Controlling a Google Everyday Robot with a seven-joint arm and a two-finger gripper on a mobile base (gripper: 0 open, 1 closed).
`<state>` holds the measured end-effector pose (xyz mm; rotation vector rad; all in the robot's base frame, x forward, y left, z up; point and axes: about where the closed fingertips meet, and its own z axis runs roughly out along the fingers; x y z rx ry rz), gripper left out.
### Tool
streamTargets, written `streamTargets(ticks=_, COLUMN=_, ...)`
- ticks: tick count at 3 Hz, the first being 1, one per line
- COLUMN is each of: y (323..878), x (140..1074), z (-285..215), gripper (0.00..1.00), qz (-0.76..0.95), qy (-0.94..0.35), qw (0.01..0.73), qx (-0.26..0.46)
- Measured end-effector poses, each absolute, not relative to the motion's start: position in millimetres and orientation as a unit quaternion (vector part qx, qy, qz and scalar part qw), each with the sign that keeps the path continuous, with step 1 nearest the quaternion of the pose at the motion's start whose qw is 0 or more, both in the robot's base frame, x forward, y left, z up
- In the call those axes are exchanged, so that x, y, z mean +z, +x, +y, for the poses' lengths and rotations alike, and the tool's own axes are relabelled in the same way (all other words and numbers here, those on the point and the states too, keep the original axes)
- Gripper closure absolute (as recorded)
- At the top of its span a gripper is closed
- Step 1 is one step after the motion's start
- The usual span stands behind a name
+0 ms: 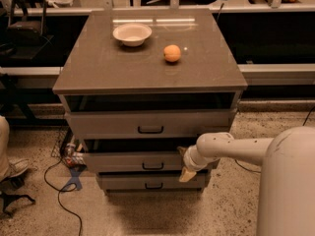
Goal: Open middle drawer
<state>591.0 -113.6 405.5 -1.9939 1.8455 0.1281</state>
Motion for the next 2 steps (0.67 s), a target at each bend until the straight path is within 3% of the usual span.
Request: streamTargets(ticks=2, y=592.2, x=404.7, z=-112.7, gripper=0.00, qz=0.659, qy=-0.720, qw=0.211, qx=0.051)
